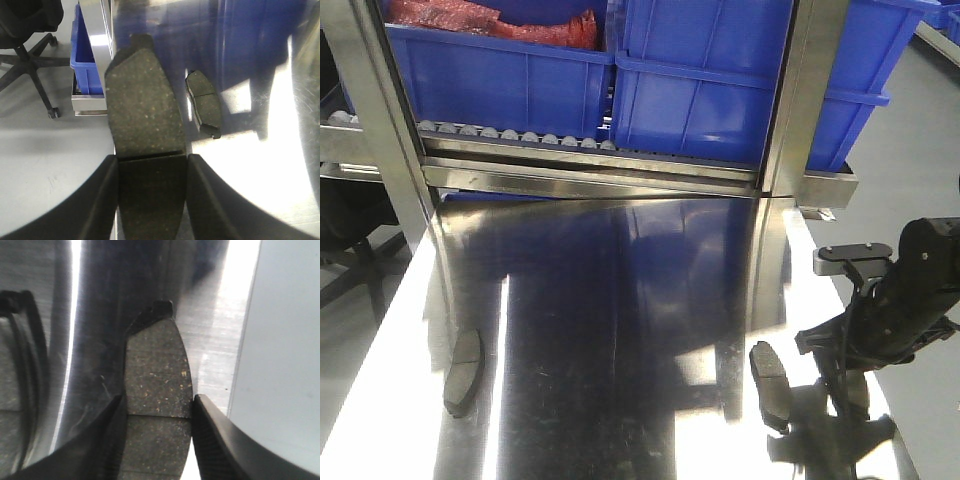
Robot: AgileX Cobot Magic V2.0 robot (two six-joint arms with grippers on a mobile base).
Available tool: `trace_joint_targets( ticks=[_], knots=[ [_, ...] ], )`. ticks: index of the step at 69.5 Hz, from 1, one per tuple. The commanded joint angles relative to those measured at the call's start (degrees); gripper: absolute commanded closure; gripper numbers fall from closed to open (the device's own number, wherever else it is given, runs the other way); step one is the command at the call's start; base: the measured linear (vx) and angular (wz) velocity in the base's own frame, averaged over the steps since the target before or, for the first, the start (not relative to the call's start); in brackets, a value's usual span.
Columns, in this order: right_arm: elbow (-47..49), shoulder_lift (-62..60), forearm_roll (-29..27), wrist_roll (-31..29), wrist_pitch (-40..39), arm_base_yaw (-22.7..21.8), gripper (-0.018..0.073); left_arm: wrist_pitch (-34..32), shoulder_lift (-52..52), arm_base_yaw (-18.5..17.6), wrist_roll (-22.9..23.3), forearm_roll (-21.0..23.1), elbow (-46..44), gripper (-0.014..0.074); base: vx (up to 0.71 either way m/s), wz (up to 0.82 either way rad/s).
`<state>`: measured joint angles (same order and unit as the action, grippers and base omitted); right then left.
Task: Move and align brake pads A on conveyor
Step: 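Grasp the brake pad with the right gripper and lift it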
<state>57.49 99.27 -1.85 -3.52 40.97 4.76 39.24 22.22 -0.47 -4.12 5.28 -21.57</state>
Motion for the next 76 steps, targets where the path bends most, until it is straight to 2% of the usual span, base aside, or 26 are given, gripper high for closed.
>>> trace_joint_targets(
  ticks=[1,17,76],
  knots=[
    [0.8,-5.2,0.0,-0.6,-1.1,-0.3,0.0372,-4.6,0.3,-0.3,0.4,0.7,-1.7,0.0422,0.0,0.0],
    [-3.3,-13.3,-0.1,-0.6,-2.5,-0.3,0.0372,-4.6,0.3,-0.3,0.4,0.7,-1.7,0.0422,0.0,0.0],
    [-25.6,-56.0,-1.4,-0.6,-4.4,-0.3,0.0372,-4.6,0.3,-0.3,0.4,0.7,-1.7,0.0422,0.0,0.0]
  ],
)
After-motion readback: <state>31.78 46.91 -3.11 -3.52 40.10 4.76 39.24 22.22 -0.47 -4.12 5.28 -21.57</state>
